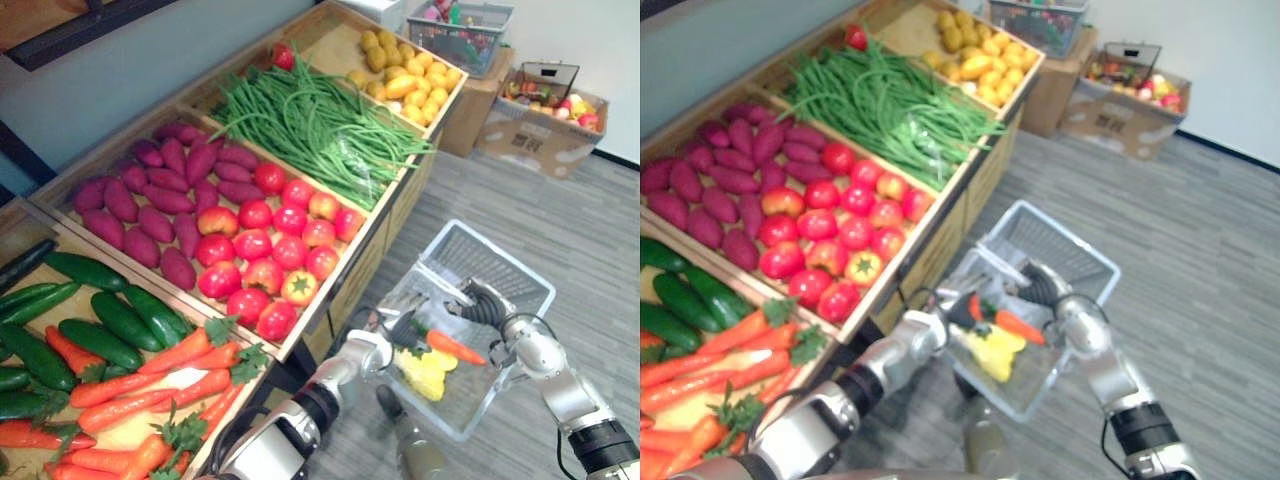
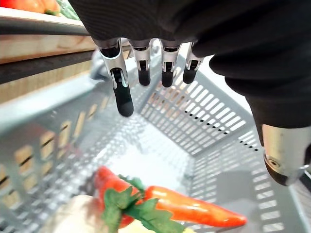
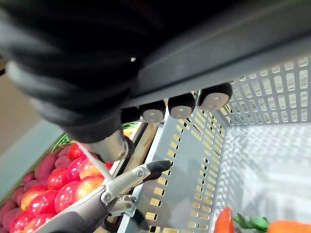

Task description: Pick vegetable in the basket

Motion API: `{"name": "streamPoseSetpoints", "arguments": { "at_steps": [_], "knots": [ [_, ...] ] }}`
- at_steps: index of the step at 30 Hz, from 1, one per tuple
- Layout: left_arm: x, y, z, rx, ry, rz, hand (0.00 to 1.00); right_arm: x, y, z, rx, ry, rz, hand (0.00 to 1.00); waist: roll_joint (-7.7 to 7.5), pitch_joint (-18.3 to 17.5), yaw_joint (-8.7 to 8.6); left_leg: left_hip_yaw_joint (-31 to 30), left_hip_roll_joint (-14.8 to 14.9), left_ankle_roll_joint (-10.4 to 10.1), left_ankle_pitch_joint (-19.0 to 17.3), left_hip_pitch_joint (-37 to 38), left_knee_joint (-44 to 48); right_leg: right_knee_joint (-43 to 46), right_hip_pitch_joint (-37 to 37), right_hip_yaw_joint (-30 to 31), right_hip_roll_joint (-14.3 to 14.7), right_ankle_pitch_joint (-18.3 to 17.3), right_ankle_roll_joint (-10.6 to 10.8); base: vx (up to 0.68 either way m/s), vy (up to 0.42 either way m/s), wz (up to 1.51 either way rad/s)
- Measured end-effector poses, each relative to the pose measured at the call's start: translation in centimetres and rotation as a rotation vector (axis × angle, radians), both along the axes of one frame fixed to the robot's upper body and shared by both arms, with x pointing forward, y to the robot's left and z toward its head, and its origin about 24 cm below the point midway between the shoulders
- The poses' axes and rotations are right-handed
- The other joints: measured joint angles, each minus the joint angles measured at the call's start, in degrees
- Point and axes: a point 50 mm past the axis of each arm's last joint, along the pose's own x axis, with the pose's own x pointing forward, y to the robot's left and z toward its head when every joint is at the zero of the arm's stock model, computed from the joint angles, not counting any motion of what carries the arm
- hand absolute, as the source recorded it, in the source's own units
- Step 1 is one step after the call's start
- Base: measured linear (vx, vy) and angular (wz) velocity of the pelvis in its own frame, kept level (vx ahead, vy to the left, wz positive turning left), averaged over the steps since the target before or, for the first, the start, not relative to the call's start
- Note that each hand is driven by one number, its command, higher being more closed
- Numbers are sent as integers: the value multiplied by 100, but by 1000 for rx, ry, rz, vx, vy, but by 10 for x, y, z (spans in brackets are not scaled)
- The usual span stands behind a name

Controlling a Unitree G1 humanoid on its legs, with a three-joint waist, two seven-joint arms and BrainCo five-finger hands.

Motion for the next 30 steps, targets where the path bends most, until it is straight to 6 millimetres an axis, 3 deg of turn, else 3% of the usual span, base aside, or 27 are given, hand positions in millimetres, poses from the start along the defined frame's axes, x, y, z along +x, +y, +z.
{"name": "streamPoseSetpoints", "arguments": {
  "at_steps": [10,18,22,24,26,28,30],
  "knots": [
    [-6,-17,6,-24,-13,-57,0,-2,13,3,8,-13,56,100,-23,-9,38,251,102,-38,-97,142,142,59,-23,217,137,11,16,-15,-26,-13],
    [-9,-20,12,-74,-15,-69,0,-1,19,3,59,-37,33,100,-86,-26,90,283,173,-38,-119,173,214,118,-26,226,154,12,19,-14,-28,-2],
    [-22,-23,37,-176,-87,-141,0,-2,5,7,134,-97,-90,100,-82,-36,215,-21,303,-28,-111,37,314,119,66,-86,108,14,16,-31,-53,36],
    [-30,-22,65,-290,-161,-192,0,-7,-6,1,110,-91,-146,100,-70,-62,345,-191,329,-2,-93,-42,323,125,109,-306,52,14,15,-49,-54,45],
    [-36,-17,90,-378,-218,-237,0,-14,-16,-10,105,-51,-193,100,-55,-123,494,-353,368,6,-89,-98,351,126,177,-524,12,14,15,-51,-41,42],
    [-50,-2,121,-479,-312,-313,0,-24,-20,-37,89,52,-243,100,-22,-325,542,-634,402,42,-65,-208,358,127,259,-861,-52,14,14,-65,-45,57],
    [-63,13,135,-546,-343,-359,0,-32,-24,-54,80,118,-281,100,49,-435,643,-810,382,76,-45,-215,320,134,373,-1099,-122,11,10,-52,-20,45]
  ]
}}
